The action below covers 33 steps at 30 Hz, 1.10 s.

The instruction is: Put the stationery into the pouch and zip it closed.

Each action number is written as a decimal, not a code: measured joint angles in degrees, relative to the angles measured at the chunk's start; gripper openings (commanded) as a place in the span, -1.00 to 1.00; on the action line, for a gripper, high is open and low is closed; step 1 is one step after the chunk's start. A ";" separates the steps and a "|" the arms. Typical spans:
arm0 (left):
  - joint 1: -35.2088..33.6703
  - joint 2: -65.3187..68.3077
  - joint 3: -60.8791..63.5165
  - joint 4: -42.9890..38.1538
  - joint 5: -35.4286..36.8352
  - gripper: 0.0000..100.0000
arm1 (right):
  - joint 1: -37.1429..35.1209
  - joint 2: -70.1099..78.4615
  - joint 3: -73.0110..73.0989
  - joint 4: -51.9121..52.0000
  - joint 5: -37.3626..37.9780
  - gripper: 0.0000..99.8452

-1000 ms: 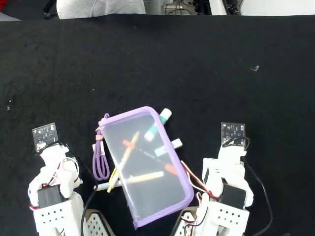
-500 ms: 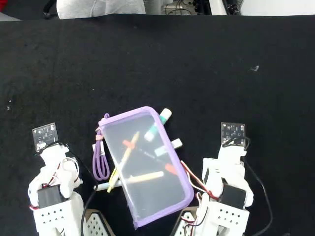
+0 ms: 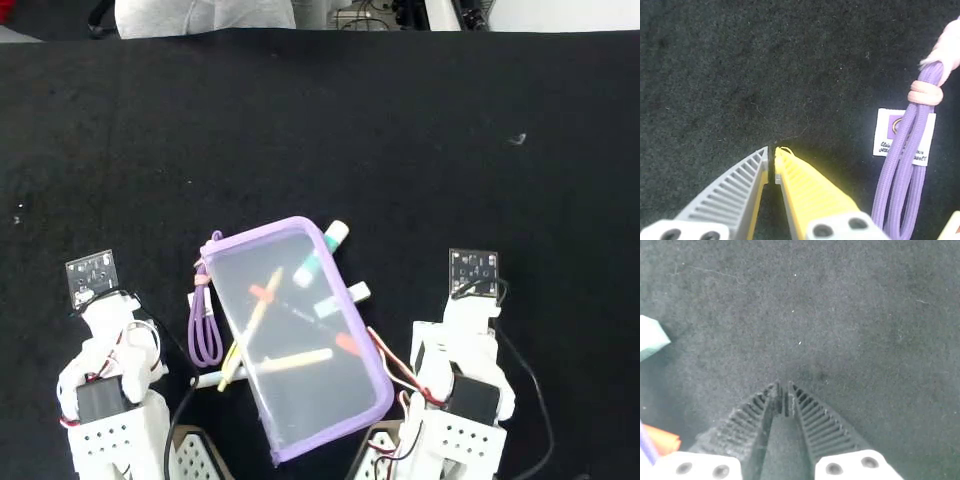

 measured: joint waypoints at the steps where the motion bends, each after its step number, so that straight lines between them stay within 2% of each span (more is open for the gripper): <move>1: 0.00 0.00 0.00 0.00 0.00 -0.94 | 0.00 0.00 0.00 0.00 0.00 -0.97; 26: 0.00 0.00 0.00 0.00 0.00 -0.94 | 0.00 0.00 0.00 0.00 0.00 -0.97; 33: 0.00 0.00 0.00 0.00 0.00 -0.94 | -4.57 0.00 0.00 0.00 -0.09 -0.97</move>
